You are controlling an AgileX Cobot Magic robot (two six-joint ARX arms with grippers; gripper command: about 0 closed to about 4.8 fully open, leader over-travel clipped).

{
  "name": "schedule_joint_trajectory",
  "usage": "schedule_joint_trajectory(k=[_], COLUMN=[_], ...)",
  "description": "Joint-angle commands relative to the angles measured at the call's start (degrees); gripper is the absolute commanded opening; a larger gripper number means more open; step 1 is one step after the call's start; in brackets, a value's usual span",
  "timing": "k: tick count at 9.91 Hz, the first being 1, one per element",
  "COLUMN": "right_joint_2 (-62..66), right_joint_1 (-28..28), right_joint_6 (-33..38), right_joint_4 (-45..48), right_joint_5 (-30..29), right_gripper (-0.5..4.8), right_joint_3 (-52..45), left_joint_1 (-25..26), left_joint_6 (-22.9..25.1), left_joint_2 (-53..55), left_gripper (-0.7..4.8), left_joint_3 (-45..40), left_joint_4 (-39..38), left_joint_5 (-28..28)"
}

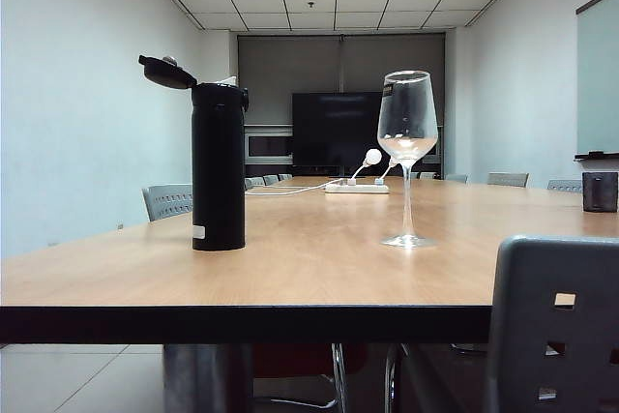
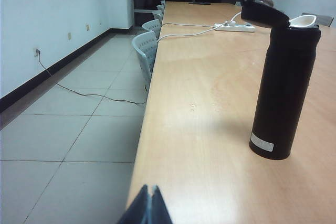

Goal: Pick up the black thermos cup, pour some water from it into the stemmed glass, and then put the thermos cup back on the table.

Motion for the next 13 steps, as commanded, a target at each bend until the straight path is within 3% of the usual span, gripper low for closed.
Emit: schedule_joint_trajectory(k=[1,7,8,9,10,11,12,13], right_joint_2=[0.0,0.0,0.0,0.0,0.0,0.0,0.0,0.0], right_joint_1=[0.0,0.0,0.0,0.0,0.0,0.0,0.0,0.0], right_joint_6=[-1.2,-1.2,-1.2,-0.2,0.7,0.7,0.5,0.0], right_joint_4=[1.0,1.0,1.0,1.2,1.0,1.0,-5.2,-8.3], right_joint_5=[0.0,0.0,0.0,-0.8,-1.7,-1.7,-5.9,-7.6], right_gripper=[-0.05,-0.05,0.14,0.92,2.74,3.12,4.11,4.11], right_joint_3=[-0.2,-0.1,0.2,0.9,3.1,3.7,10.1,12.5], left_joint_1=[0.0,0.0,0.0,0.0,0.0,-0.1,-0.1,-0.1], left_joint_6=[-0.3,-0.3,-2.0,-4.3,-8.5,-9.1,-9.1,-9.1], left_joint_2=[0.0,0.0,0.0,0.0,0.0,0.0,0.0,0.0], left_gripper=[-0.06,-0.04,0.63,1.6,2.6,3.07,4.79,4.79], left_joint_3=[-0.1,0.0,0.1,0.1,0.9,1.3,5.9,8.2], left_joint_4=[1.0,1.0,1.5,2.2,2.3,2.3,1.6,0.0], left_joint_5=[-0.1,0.1,0.1,0.1,2.7,3.8,9.5,9.8])
